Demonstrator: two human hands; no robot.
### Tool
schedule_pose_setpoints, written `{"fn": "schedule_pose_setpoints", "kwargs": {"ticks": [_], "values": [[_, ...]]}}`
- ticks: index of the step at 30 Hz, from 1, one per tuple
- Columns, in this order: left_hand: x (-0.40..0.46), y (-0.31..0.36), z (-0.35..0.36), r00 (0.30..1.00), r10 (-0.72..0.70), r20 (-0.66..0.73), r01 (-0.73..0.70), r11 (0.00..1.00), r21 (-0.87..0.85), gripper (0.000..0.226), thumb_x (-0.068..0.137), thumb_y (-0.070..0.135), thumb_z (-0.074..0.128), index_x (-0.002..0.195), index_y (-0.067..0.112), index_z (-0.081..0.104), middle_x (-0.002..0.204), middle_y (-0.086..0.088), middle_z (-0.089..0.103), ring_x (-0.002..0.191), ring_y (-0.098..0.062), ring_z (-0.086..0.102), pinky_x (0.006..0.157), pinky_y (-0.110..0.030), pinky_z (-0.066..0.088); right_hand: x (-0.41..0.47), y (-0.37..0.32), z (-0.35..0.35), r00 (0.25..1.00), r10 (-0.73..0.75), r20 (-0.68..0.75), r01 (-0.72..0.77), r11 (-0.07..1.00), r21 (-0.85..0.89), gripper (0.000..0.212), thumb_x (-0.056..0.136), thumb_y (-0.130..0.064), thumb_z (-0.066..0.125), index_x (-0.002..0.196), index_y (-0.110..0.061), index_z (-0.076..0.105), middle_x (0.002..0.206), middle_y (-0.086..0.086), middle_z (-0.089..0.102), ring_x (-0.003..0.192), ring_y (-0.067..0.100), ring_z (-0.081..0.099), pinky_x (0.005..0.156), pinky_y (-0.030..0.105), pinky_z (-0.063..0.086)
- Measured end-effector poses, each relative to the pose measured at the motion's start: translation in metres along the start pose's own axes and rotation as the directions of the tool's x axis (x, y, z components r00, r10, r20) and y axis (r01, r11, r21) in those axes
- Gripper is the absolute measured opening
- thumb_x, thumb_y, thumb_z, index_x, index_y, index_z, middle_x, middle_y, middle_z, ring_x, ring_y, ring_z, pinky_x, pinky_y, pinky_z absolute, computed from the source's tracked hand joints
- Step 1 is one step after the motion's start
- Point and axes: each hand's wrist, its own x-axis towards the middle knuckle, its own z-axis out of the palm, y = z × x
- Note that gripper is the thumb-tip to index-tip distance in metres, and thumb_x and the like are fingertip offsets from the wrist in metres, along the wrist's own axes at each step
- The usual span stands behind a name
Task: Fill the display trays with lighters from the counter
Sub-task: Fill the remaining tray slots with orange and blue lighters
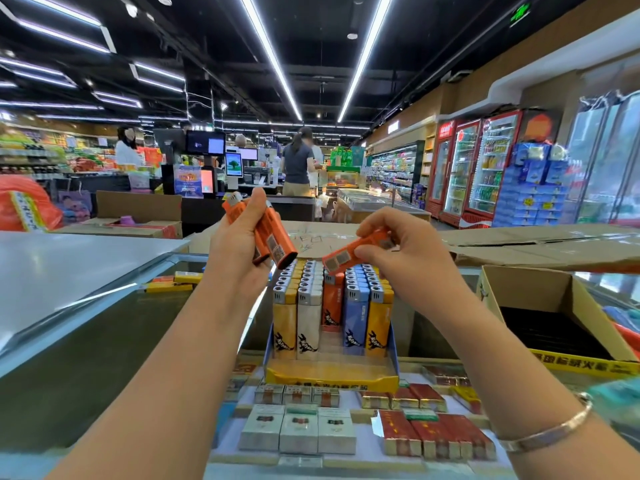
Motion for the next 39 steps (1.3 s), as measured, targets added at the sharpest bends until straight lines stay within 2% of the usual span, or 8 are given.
{"fn": "schedule_pose_setpoints", "kwargs": {"ticks": [6, 14, 18, 21, 28, 31, 34, 39], "values": [[0.002, -0.006, -0.002, 1.0, -0.014, -0.023, 0.014, 1.0, 0.01, 0.022, 0.08, 0.032, 0.067, 0.092, 0.02, 0.054, 0.072, 0.003, 0.067, 0.064, -0.008, 0.067, 0.05, -0.024, 0.053, -0.001, -0.001, 0.011, 0.999, -0.037, 0.008, 0.037, 0.999, 0.021, 0.029, 0.084, -0.002, 0.064, 0.095, -0.025, 0.05, 0.077, -0.014, 0.056, 0.07, -0.016, 0.056, 0.056, 0.001, 0.041], [0.001, -0.009, -0.007, 1.0, -0.011, -0.029, 0.012, 1.0, 0.027, 0.018, 0.08, 0.027, 0.066, 0.085, 0.017, 0.052, 0.053, 0.006, 0.063, 0.051, -0.005, 0.064, 0.05, -0.019, 0.052, 0.001, 0.0, 0.014, 0.998, -0.057, -0.027, 0.055, 0.996, -0.067, 0.025, 0.092, -0.007, 0.054, 0.112, -0.017, 0.065, 0.093, -0.01, 0.059, 0.078, -0.014, 0.053, 0.069, 0.003, 0.043], [-0.001, -0.01, -0.012, 0.998, -0.032, -0.054, 0.034, 0.998, 0.046, 0.019, 0.079, 0.028, 0.067, 0.084, 0.018, 0.052, 0.053, 0.006, 0.063, 0.053, -0.006, 0.065, 0.055, -0.026, 0.054, -0.001, 0.001, 0.02, 0.991, -0.002, 0.133, 0.019, 0.992, -0.124, 0.025, 0.093, -0.007, 0.053, 0.111, -0.018, 0.067, 0.088, -0.015, 0.055, 0.07, -0.018, 0.05, 0.063, 0.001, 0.04], [-0.004, -0.011, -0.014, 0.998, -0.04, -0.04, 0.042, 0.997, 0.061, 0.022, 0.077, 0.03, 0.067, 0.083, 0.018, 0.051, 0.049, 0.006, 0.061, 0.048, -0.006, 0.064, 0.045, -0.022, 0.051, 0.0, 0.003, 0.025, 0.977, 0.031, 0.212, 0.006, 0.985, -0.175, 0.022, 0.092, -0.005, 0.054, 0.107, -0.015, 0.067, 0.075, -0.02, 0.049, 0.062, -0.022, 0.047, 0.057, -0.001, 0.037], [-0.005, -0.009, -0.017, 0.999, -0.03, -0.022, 0.031, 0.998, 0.06, 0.027, 0.071, 0.034, 0.068, 0.083, 0.015, 0.053, 0.055, 0.003, 0.058, 0.041, -0.003, 0.05, 0.039, -0.014, 0.044, 0.001, 0.002, 0.023, 0.972, -0.016, 0.235, 0.058, 0.983, -0.172, 0.005, 0.087, -0.014, 0.063, 0.086, -0.018, 0.065, 0.07, -0.017, 0.052, 0.063, -0.015, 0.048, 0.06, 0.003, 0.037], [-0.007, -0.008, -0.017, 0.999, -0.039, -0.008, 0.04, 0.999, 0.007, 0.027, 0.073, 0.031, 0.068, 0.089, 0.014, 0.055, 0.057, 0.002, 0.064, 0.047, -0.004, 0.059, 0.044, -0.015, 0.049, 0.001, 0.002, 0.024, 0.971, 0.002, 0.238, 0.052, 0.975, -0.218, 0.019, 0.088, -0.005, 0.058, 0.085, -0.023, 0.061, 0.077, -0.017, 0.054, 0.07, -0.006, 0.05, 0.064, 0.002, 0.038], [-0.009, -0.008, -0.015, 0.999, -0.055, -0.003, 0.054, 0.998, -0.02, 0.022, 0.076, 0.027, 0.067, 0.09, 0.013, 0.057, 0.06, 0.0, 0.068, 0.05, -0.006, 0.062, 0.047, -0.016, 0.052, 0.002, 0.003, 0.023, 0.968, 0.032, 0.25, 0.035, 0.965, -0.259, 0.029, 0.087, 0.003, 0.055, 0.1, -0.021, 0.062, 0.084, -0.013, 0.056, 0.08, 0.0, 0.052, 0.068, 0.001, 0.041], [-0.01, -0.007, -0.012, 0.995, -0.094, 0.041, 0.097, 0.993, -0.06, 0.023, 0.08, 0.021, 0.065, 0.098, 0.01, 0.057, 0.067, -0.004, 0.071, 0.058, -0.009, 0.066, 0.052, -0.018, 0.055, 0.001, 0.002, 0.026, 0.977, 0.019, 0.214, 0.043, 0.959, -0.282, 0.029, 0.082, 0.008, 0.053, 0.096, -0.013, 0.068, 0.083, -0.011, 0.056, 0.075, -0.004, 0.05, 0.065, -0.004, 0.037]]}}
